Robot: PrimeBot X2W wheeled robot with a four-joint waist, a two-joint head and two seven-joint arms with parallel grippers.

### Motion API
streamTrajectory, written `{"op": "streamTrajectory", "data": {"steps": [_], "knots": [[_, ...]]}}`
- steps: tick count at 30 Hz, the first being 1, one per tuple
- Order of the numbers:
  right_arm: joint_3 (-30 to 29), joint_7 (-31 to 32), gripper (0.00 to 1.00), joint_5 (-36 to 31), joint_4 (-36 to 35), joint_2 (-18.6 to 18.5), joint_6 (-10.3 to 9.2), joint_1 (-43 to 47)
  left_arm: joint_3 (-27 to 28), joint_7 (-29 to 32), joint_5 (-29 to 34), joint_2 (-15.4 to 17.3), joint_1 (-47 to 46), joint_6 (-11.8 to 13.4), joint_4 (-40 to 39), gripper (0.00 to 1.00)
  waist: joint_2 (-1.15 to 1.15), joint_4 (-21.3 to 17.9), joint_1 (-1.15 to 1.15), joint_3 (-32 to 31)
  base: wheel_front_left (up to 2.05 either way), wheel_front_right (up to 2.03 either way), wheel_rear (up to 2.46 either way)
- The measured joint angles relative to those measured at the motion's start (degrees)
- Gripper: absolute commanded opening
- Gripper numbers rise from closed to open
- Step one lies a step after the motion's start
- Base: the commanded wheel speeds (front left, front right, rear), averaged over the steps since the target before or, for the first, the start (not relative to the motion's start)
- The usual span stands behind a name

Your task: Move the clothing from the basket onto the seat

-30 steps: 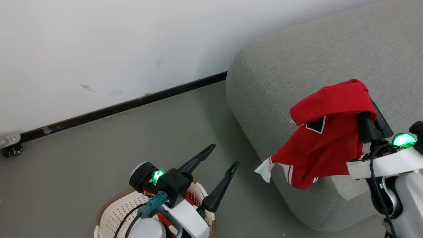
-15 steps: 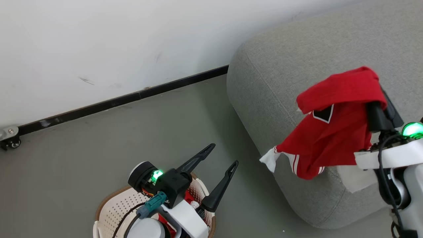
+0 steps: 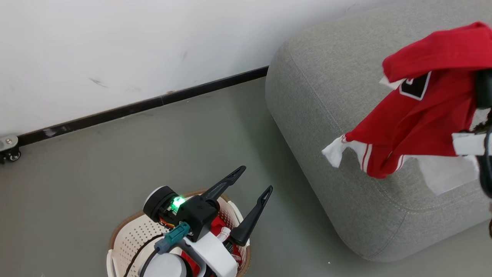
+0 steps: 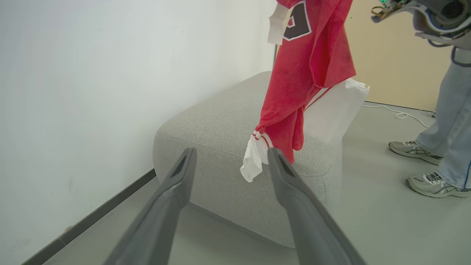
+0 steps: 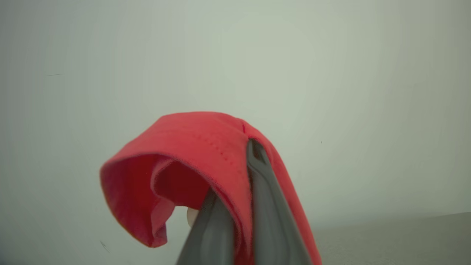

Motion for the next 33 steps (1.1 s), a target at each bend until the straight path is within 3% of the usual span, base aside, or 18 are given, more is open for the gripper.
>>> {"op": "streamTrajectory", "data": {"steps": [13, 33], "knots": [[-3.31, -0.07, 0.0, 3.3, 5.8, -2.11, 0.0, -5.36, -0.32, 1.53, 0.05, 1.04, -0.42, 0.0, -1.67, 1.0, 0.0, 0.18, 0.0, 2.76, 0.0, 0.0, 0.0], [-5.15, 0.6, 0.0, 6.22, 16.37, -9.27, 0.0, -18.85, 0.0, 4.52, 0.65, 3.67, -1.43, 0.0, -5.33, 1.0, 0.0, 1.79, 0.0, 8.82, 0.0, 0.0, 0.0]]}}
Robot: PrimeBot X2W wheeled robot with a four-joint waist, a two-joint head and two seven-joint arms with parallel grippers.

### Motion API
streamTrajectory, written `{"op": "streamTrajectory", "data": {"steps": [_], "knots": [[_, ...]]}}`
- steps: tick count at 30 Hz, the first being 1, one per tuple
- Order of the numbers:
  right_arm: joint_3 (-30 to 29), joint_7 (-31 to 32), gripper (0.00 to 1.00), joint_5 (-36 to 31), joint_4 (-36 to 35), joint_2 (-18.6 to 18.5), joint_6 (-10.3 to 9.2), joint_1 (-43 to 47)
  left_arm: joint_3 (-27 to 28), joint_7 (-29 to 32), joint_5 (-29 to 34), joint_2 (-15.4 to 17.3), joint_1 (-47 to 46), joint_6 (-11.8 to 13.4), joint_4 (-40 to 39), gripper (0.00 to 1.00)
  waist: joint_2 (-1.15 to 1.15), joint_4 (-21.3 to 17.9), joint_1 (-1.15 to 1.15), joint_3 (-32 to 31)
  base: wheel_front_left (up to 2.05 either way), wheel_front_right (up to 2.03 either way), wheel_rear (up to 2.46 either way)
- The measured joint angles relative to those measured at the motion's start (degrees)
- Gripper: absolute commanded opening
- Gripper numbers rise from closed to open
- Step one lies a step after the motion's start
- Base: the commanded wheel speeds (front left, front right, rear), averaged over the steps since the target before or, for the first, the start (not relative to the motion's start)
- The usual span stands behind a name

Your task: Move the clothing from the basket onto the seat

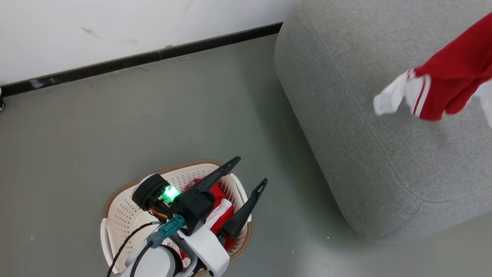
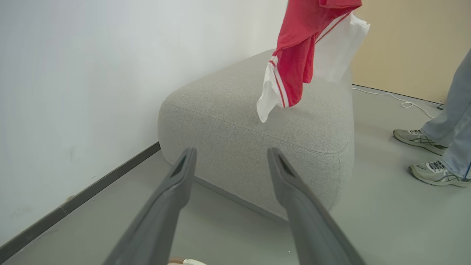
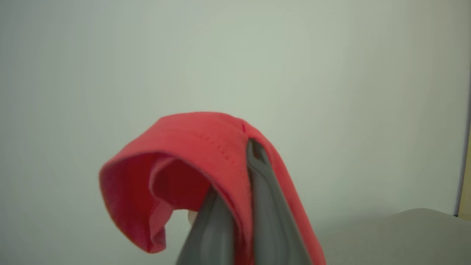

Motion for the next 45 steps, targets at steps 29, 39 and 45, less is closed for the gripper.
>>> {"op": "streamTrajectory", "data": {"steps": [29, 39, 45], "knots": [[-4.8, 1.51, 0.0, 0.26, 20.24, 1.57, -0.01, -4.41, 1.7, 3.99, 0.81, 3.57, -3.66, 0.0, -5.36, 1.0, 0.0, 2.23, 0.01, 10.49, 0.0, 0.0, 0.0], [-2.03, 8.03, 0.0, -0.79, 26.95, 0.37, 0.0, -5.42, 2.04, 4.3, 0.79, 3.86, -5.13, 0.0, -6.33, 1.0, 0.0, 2.28, 0.0, 12.76, 0.0, 0.0, 0.0], [-2.16, 10.18, 0.0, -2.97, 29.84, 1.94, 0.0, -5.75, 2.42, 4.27, 0.73, 4.08, -5.22, 0.0, -6.15, 1.0, 0.0, 1.98, 0.0, 12.68, 0.0, 0.0, 0.0]]}}
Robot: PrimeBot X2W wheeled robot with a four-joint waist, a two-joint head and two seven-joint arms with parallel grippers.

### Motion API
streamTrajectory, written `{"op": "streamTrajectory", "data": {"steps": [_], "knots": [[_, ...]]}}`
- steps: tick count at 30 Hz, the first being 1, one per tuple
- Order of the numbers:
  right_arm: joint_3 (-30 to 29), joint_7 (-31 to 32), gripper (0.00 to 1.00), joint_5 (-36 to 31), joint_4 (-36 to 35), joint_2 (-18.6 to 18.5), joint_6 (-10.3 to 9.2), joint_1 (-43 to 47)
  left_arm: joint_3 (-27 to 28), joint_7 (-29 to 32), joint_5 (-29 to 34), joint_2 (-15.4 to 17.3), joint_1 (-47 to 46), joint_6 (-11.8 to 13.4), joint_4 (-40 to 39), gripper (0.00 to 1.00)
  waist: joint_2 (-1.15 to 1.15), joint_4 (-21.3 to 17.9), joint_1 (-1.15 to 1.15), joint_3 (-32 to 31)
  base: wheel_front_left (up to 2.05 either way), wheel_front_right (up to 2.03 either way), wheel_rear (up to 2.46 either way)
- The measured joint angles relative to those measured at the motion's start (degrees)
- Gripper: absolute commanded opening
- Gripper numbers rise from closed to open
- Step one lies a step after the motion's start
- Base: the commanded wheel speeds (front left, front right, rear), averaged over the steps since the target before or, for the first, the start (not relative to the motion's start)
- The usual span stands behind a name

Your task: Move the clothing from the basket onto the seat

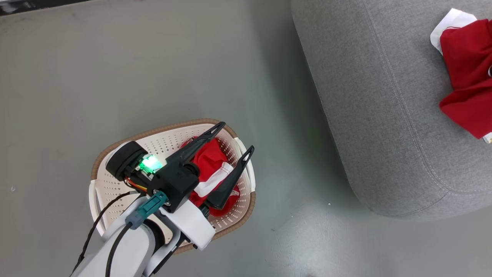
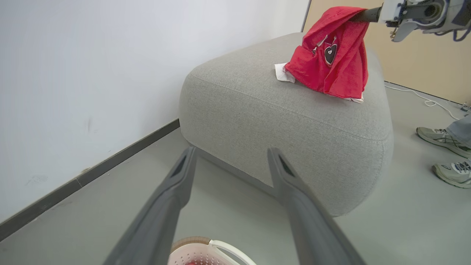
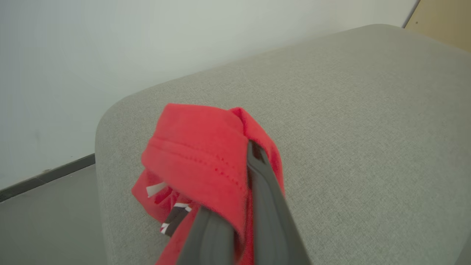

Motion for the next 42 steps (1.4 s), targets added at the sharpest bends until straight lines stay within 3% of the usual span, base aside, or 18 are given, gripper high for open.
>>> {"op": "streamTrajectory", "data": {"steps": [5, 11, 13, 18, 21, 22, 34, 42], "knots": [[0.26, 4.93, 0.0, 0.89, 4.27, -1.2, 0.19, -0.8, -0.11, -0.05, -0.07, -0.08, -0.02, 0.0, 0.07, 1.0, 0.0, -0.05, 0.0, -0.38, 0.0, 0.0, 0.0], [1.08, 5.61, 0.03, 0.67, 4.22, -0.4, 0.35, -2.69, -0.1, -0.27, -0.47, -0.05, -0.02, 0.0, 0.57, 1.0, 0.0, -0.21, 0.0, -1.08, 0.0, 0.0, 0.0], [1.35, 5.61, 0.23, 0.13, 4.35, 0.88, 0.35, -2.66, -0.11, -0.31, -0.51, -0.05, -0.02, 0.0, 0.7, 1.0, 0.0, -0.37, 0.0, -1.37, 0.0, 0.0, 0.0], [2.16, 7.79, 0.49, 0.04, 5.83, 0.23, 0.36, -2.7, -0.27, -0.33, -0.64, -0.11, -0.02, -0.01, 1.1, 1.0, 0.0, -0.69, 0.0, -2.12, 0.0, 0.0, 0.0], [2.55, 9.26, 0.92, 0.81, 6.87, -1.01, 0.36, -2.71, -0.56, -0.41, -0.67, -0.2, -0.02, 0.0, 1.27, 1.0, 0.0, -0.78, 0.0, -2.52, 0.0, 0.0, 0.0], [2.69, 9.42, 1.0, 0.83, 6.93, -1.21, 0.36, -2.71, -0.57, -0.41, -0.8, -0.21, -0.02, 0.0, 1.4, 1.0, 0.0, -0.8, 0.0, -2.65, 0.0, 0.0, 0.0], [6.21, 10.04, 1.0, 0.25, 6.42, -0.35, 0.36, -2.69, -0.73, -1.42, -2.05, -0.64, 0.01, 0.0, 2.67, 1.0, 0.0, -1.18, 0.0, -4.89, 0.0, 0.0, 0.0], [8.76, 13.93, 1.0, 1.02, 5.81, -0.53, 0.36, -2.41, -0.65, -2.42, -2.59, -1.18, 0.15, 0.01, 3.75, 1.0, 0.0, -1.23, 0.0, -6.74, 0.0, 0.0, 0.0]]}}
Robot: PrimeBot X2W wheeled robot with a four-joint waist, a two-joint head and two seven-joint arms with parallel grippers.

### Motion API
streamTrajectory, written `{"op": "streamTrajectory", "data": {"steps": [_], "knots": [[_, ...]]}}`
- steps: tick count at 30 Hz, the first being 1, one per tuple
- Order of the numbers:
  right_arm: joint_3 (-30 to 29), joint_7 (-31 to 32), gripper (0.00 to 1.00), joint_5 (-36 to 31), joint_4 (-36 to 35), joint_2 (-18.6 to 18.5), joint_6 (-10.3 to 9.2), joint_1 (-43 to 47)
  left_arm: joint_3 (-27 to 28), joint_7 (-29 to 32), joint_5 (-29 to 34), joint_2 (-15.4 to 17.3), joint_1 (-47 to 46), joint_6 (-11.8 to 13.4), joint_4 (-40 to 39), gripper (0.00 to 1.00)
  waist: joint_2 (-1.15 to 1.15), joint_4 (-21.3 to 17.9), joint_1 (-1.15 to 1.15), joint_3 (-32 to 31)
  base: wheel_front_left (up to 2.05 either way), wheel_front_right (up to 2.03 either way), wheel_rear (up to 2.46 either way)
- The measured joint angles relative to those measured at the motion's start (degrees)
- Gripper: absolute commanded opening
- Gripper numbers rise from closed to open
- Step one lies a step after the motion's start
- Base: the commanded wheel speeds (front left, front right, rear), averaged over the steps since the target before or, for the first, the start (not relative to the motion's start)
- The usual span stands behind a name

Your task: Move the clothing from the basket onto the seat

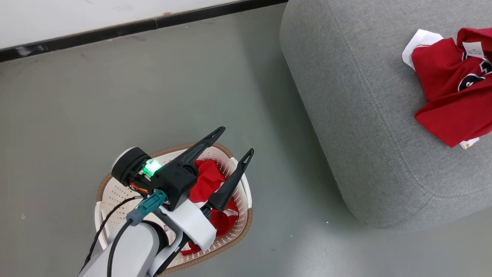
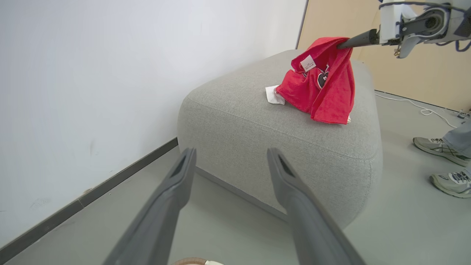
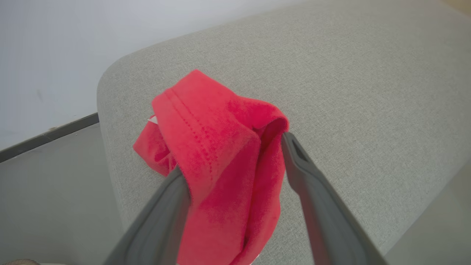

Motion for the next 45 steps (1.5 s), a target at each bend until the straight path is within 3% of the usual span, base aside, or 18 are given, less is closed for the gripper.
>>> {"op": "streamTrajectory", "data": {"steps": [14, 21, 45], "knots": [[7.88, 1.36, 1.0, 1.87, -8.8, 0.22, 0.0, 2.37, 0.48, -1.98, -0.89, -1.04, 1.16, 0.58, 1.94, 1.0, 0.0, 0.06, 0.0, -3.96, 0.0, 0.0, 0.0], [10.46, 1.67, 1.0, 2.91, -13.15, -2.41, 0.0, 2.56, 0.97, -3.08, -1.24, -1.49, 2.03, 1.14, 2.82, 1.0, 0.0, 0.15, -0.01, -6.13, 0.0, 0.0, 0.0], [16.11, -14.1, 1.0, 4.85, -27.8, -4.48, 0.0, 8.93, 9.0, -7.58, -3.61, -0.94, 6.06, 7.87, 4.57, 1.0, 0.0, 4.41, 0.0, -13.11, 0.0, 0.0, 0.0]]}}
